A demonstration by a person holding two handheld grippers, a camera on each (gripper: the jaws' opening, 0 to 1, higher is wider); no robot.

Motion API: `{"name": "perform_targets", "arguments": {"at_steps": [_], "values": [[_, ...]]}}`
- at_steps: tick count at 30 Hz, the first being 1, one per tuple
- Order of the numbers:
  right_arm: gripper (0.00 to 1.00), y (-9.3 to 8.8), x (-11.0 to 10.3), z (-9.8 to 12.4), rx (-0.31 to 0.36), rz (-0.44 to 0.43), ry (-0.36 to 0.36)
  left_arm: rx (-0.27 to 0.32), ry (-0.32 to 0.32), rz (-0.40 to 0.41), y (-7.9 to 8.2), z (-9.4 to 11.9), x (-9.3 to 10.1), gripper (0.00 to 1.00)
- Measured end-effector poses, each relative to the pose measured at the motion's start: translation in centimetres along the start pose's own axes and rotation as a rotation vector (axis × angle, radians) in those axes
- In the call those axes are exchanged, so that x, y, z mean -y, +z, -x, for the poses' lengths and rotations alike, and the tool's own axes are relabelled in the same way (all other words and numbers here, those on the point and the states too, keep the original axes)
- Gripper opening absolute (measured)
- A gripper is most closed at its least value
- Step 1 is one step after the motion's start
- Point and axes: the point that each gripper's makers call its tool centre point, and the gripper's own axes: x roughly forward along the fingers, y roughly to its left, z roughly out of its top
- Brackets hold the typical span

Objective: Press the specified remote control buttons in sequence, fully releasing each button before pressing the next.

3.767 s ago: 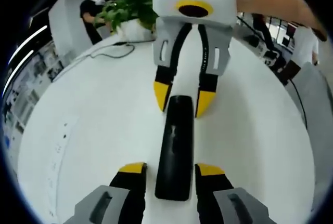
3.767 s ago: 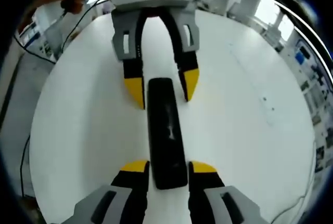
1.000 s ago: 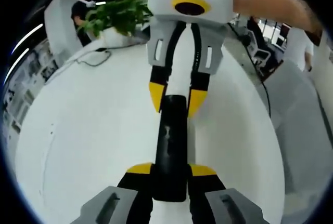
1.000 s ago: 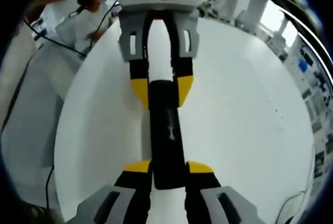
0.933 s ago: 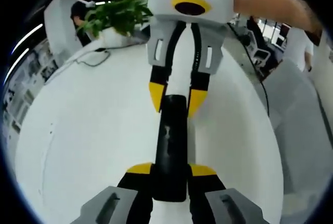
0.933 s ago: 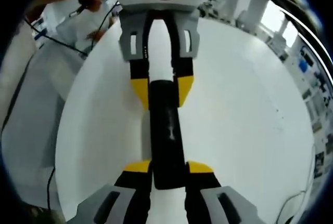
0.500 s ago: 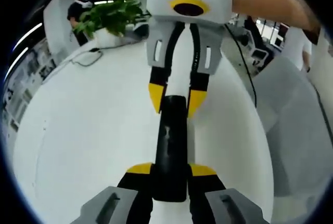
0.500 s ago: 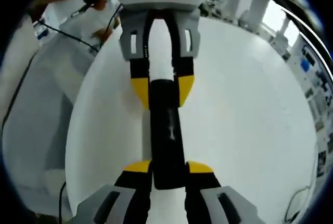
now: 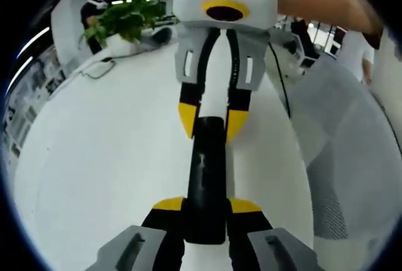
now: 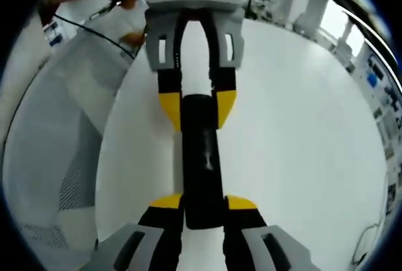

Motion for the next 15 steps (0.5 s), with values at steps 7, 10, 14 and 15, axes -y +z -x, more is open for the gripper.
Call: {"name": "perform_targets", "arguments": {"at_steps": [7, 10, 14, 15], "values": [[0.22, 0.2, -1.3, -0.4, 0.005, 0.007, 0.014, 0.003, -0.005, 0.019, -0.9, -0.2, 1.3, 0.24], [0.22, 0.2, -1.7, -0.5, 0.002, 0.010, 0.016, 0.002, -0.004, 0.020, -0.8, -0.2, 1.7, 0.24], [0.22, 0.0, -2.0, -0.6, -0.001, 0.009, 0.018, 0.006, -0.002, 0.020, -1.0, -0.4, 2.1, 0.24], [0.22, -0.1, -2.2, -0.7, -0.001, 0.008, 0.021, 0.008, -0.003, 0.021, -1.0, -0.4, 2.3, 0.24]]}}
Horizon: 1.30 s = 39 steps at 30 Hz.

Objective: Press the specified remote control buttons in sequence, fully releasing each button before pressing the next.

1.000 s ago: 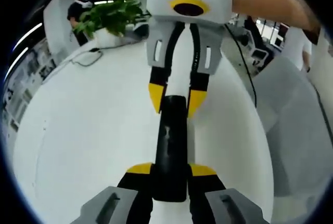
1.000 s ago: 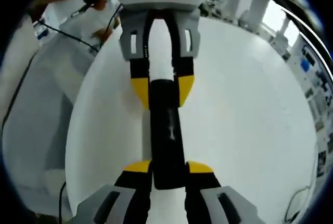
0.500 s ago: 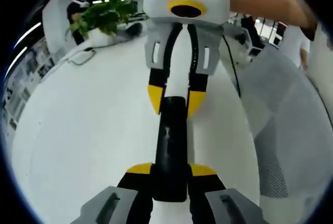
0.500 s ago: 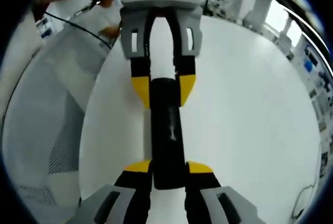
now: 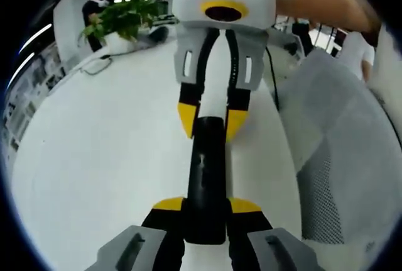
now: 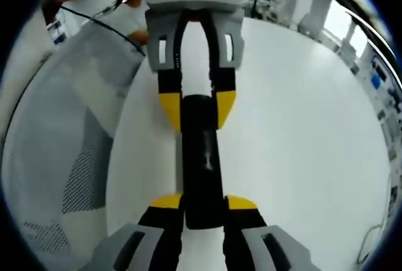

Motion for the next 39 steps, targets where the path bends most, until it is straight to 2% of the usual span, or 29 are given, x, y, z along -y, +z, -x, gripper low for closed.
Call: {"name": "perform_targets", "arguments": {"at_steps": [16, 29, 34, 39], "values": [[0.22, 0.1, -1.8, -0.9, 0.028, -0.003, 0.025, 0.016, -0.019, 0.020, -1.0, -0.3, 2.1, 0.24], [0.22, 0.0, -2.1, -1.2, 0.028, -0.001, 0.023, 0.040, -0.013, 0.027, -1.2, -0.4, 2.4, 0.24], [0.22, 0.0, -2.2, -1.4, -0.004, 0.034, 0.007, 0.077, -0.021, 0.079, -1.2, -0.3, 2.2, 0.24], [0.22, 0.0, -2.1, -1.4, 0.004, 0.019, 0.003, 0.110, -0.012, 0.076, -1.2, -0.3, 2.3, 0.25]]}}
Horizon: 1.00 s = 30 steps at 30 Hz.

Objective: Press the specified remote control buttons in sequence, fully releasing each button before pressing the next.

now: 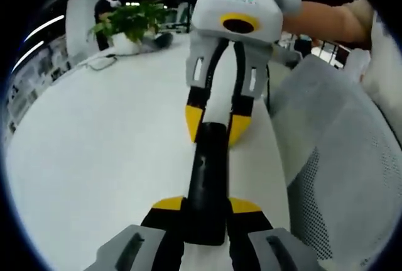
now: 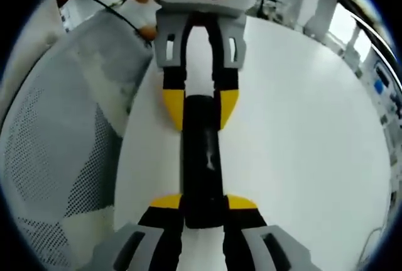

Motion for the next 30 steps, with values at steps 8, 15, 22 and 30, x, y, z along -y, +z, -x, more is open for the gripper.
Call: {"name": "perform_targets", "arguments": {"at_steps": [8, 15, 22, 30], "values": [[0.22, 0.01, 0.09, -0.12, 0.001, -0.006, -0.003, 0.034, 0.020, 0.004, 0.00, -0.05, -0.02, 0.25], [0.22, -0.02, 0.11, -0.16, 0.000, -0.009, -0.002, 0.031, 0.021, -0.013, 0.03, -0.04, 0.07, 0.25], [0.22, 0.01, 0.00, -0.08, 0.035, -0.054, 0.000, 0.033, 0.017, -0.021, 0.07, 0.02, 0.23, 0.25], [0.22, -0.01, -0.37, 0.00, 0.043, -0.064, 0.003, 0.031, 0.012, -0.025, 0.03, -0.06, 0.16, 0.25]]}}
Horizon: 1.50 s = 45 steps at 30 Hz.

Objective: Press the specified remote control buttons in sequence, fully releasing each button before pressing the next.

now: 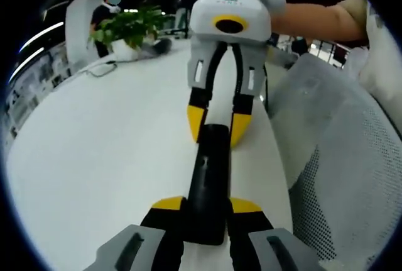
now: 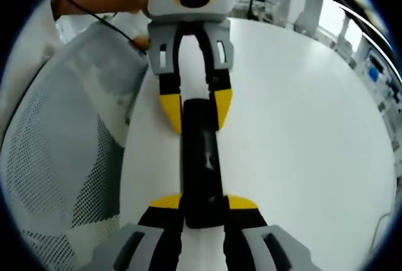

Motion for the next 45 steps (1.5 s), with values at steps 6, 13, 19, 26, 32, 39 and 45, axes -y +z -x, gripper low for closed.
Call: {"name": "perform_targets", "arguments": {"at_steps": [6, 13, 19, 26, 32, 39, 45], "values": [[0.22, -0.1, 0.0, 0.6, 0.006, -0.005, -0.002, 0.000, 0.005, -0.002, 0.0, 0.0, 0.0, 0.25], [0.19, 0.3, 0.6, 2.5, 0.031, -0.007, -0.032, -0.003, 0.008, -0.008, -0.1, -0.2, -0.2, 0.25], [0.14, 0.2, 0.9, 3.1, 0.025, 0.003, -0.045, -0.004, 0.013, -0.009, -0.1, -0.2, -0.1, 0.25], [0.04, 0.2, 0.8, 3.3, 0.013, 0.023, -0.036, -0.007, 0.013, -0.011, -0.1, -0.1, 0.2, 0.27], [0.00, 0.0, 0.5, 3.0, -0.015, 0.041, -0.017, -0.013, 0.013, -0.020, -0.1, 0.0, 0.4, 0.27], [0.00, -0.5, 0.0, 2.6, -0.056, 0.057, 0.007, -0.013, 0.015, -0.025, -0.2, 0.2, 0.5, 0.25], [0.00, -0.7, -0.1, 2.3, -0.079, 0.071, 0.012, -0.014, 0.013, -0.026, -0.3, 0.2, 0.3, 0.25]]}}
